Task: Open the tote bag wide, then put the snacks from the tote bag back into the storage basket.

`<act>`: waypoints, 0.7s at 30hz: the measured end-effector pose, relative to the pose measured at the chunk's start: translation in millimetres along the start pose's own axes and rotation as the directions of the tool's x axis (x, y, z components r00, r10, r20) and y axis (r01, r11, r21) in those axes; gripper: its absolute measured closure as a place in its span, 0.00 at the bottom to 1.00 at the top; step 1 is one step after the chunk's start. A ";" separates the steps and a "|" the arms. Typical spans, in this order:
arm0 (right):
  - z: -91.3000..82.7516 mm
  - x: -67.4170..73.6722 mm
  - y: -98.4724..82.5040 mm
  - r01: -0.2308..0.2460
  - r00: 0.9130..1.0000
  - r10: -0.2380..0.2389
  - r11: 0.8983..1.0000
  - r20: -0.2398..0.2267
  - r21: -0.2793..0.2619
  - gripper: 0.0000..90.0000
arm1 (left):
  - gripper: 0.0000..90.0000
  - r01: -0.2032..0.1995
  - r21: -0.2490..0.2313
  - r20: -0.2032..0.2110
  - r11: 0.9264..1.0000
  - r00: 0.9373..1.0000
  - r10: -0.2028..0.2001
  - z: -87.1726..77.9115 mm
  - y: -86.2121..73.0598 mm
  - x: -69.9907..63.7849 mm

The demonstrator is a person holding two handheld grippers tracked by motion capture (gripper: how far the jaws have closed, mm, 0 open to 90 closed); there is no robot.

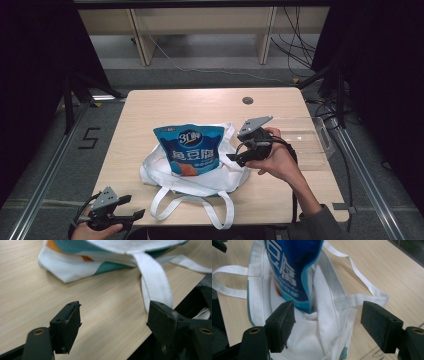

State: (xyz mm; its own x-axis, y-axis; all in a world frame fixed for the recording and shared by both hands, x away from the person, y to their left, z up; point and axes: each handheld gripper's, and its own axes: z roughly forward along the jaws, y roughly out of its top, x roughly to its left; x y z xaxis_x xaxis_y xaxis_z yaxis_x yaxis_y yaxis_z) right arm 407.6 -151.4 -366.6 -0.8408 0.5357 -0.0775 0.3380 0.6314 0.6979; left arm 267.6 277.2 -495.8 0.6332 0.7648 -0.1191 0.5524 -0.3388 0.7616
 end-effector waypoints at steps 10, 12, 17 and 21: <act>-24.1 7.4 27.6 0.080 0.994 -0.079 0.997 -0.072 0.014 0.27 | 0.19 -0.024 0.048 -0.024 0.999 0.999 0.025 -1.1 -3.0 3.0; -27.7 8.0 35.2 0.098 0.992 -0.096 0.995 -0.078 0.017 0.26 | 0.19 -0.004 0.046 -0.037 0.999 0.999 0.005 0.0 -4.2 2.4; -38.1 11.5 61.6 0.176 0.979 -0.174 0.984 -0.104 0.008 0.32 | 0.20 -0.033 0.076 -0.058 0.997 0.998 0.037 -1.4 -4.3 6.7; -41.8 15.4 84.7 0.198 0.974 -0.196 0.980 -0.112 0.008 0.32 | 0.21 -0.032 0.080 -0.066 0.996 0.997 0.037 -1.7 -4.1 6.5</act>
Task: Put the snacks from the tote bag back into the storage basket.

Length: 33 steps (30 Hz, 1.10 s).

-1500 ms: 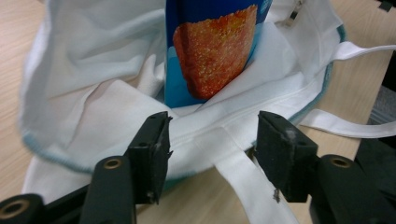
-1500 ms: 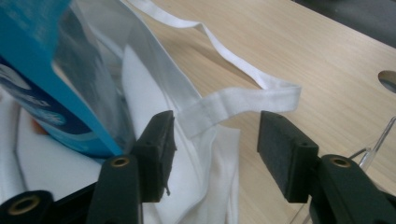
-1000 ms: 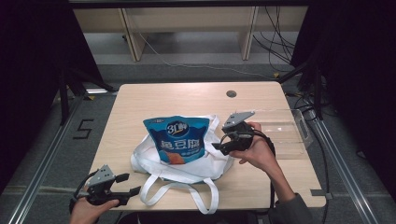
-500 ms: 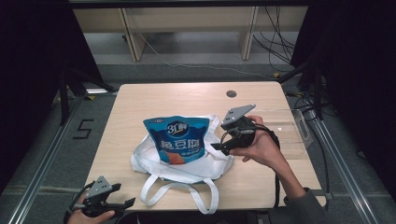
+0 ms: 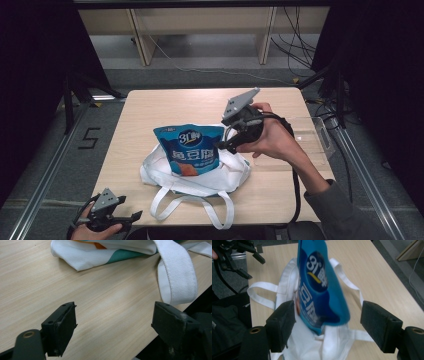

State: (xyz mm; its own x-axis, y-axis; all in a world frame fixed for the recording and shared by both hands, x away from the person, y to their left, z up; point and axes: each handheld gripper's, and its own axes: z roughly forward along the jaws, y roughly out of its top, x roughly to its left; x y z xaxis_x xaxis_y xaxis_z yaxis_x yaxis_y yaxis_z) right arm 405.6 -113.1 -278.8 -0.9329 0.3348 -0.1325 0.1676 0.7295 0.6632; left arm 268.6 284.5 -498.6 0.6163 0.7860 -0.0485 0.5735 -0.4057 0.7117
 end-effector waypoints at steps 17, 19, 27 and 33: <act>53.1 -2.3 66.7 0.136 0.986 -0.116 0.976 -0.120 0.170 0.52 | 0.22 -0.018 -0.005 0.001 1.000 1.000 0.018 1.0 0.0 -1.6; 55.6 -1.1 71.8 0.126 0.987 -0.103 0.971 -0.120 0.204 0.56 | 0.22 -0.019 -0.006 0.000 1.000 1.000 0.019 0.9 0.1 -1.4; 74.6 -6.0 84.6 0.214 0.973 -0.175 0.928 -0.150 0.304 0.73 | 0.23 -0.025 0.000 0.000 1.000 1.000 0.025 0.0 -0.1 -1.6; 80.8 -9.6 88.1 0.236 0.967 -0.186 0.911 -0.173 0.340 0.79 | 0.23 -0.009 -0.016 -0.012 1.000 1.000 0.009 2.5 -1.2 -3.2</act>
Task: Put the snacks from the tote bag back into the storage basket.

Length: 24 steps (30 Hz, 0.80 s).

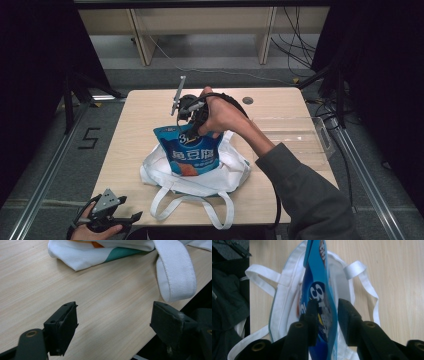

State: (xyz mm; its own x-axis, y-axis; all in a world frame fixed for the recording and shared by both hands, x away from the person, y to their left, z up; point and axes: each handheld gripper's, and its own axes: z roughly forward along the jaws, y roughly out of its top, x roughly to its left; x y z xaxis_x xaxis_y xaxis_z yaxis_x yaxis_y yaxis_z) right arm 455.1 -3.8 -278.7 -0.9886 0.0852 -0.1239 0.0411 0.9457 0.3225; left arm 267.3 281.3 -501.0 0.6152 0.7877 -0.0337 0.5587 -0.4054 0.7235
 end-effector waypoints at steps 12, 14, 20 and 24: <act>8.7 -3.1 8.4 0.046 0.999 -0.044 0.997 -0.032 0.063 0.94 | 0.23 -0.026 -0.007 0.013 1.000 1.000 0.027 0.0 -0.1 0.3; 8.5 -3.2 9.7 0.049 0.998 -0.046 0.996 -0.038 0.079 0.97 | 0.23 -0.032 -0.001 0.014 0.999 0.999 0.033 -0.5 0.2 0.6; 7.4 -0.4 16.6 0.098 0.995 -0.095 0.986 -0.028 0.133 1.00 | 0.24 -0.008 0.001 0.014 1.000 1.000 0.008 0.1 0.1 -1.4; 7.0 -0.9 17.9 0.106 0.994 -0.103 0.985 -0.028 0.137 1.00 | 0.24 -0.008 -0.008 0.019 1.000 1.000 0.008 0.6 -0.2 -1.4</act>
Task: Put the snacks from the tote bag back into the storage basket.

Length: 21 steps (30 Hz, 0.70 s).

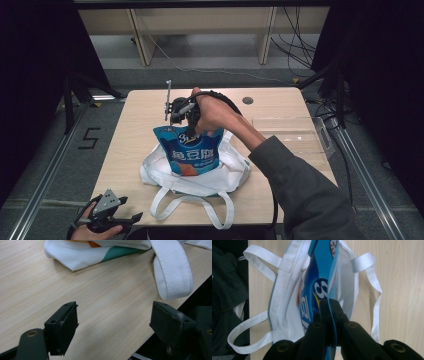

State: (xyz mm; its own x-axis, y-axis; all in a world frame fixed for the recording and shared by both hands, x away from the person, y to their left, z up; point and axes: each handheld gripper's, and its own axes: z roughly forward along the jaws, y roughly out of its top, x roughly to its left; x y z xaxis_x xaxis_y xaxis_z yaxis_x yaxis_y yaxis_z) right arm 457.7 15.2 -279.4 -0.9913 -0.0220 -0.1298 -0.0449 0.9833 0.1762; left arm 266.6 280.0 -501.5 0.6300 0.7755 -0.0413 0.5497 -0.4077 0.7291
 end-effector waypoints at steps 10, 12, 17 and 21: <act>-31.8 4.4 1.9 -0.027 0.999 0.027 1.000 0.024 -0.002 1.00 | 0.24 -0.018 0.007 -0.006 1.000 1.000 0.018 -1.2 0.4 2.0; -44.7 3.9 2.7 -0.002 0.999 0.003 1.000 0.047 -0.015 1.00 | 0.24 -0.016 0.005 -0.007 1.000 1.000 0.016 -1.1 0.3 1.8; -77.8 3.5 -0.7 0.025 0.995 -0.020 0.998 0.097 -0.052 1.00 | 0.24 -0.017 0.016 0.002 1.000 1.000 0.017 -2.3 0.0 2.0; -101.4 5.2 -9.8 -0.014 0.992 0.019 0.999 0.125 -0.045 1.00 | 0.24 -0.025 0.010 -0.001 1.000 1.000 0.025 -2.3 0.3 2.8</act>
State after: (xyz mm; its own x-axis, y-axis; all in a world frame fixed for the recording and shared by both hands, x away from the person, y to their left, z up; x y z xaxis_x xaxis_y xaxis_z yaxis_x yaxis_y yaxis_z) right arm 440.5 -12.9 -182.8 -0.9689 0.0197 -0.2468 -0.0367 0.9743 0.2221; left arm 267.3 283.1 -499.8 0.6429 0.7656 -0.0225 0.5396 -0.4319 0.7227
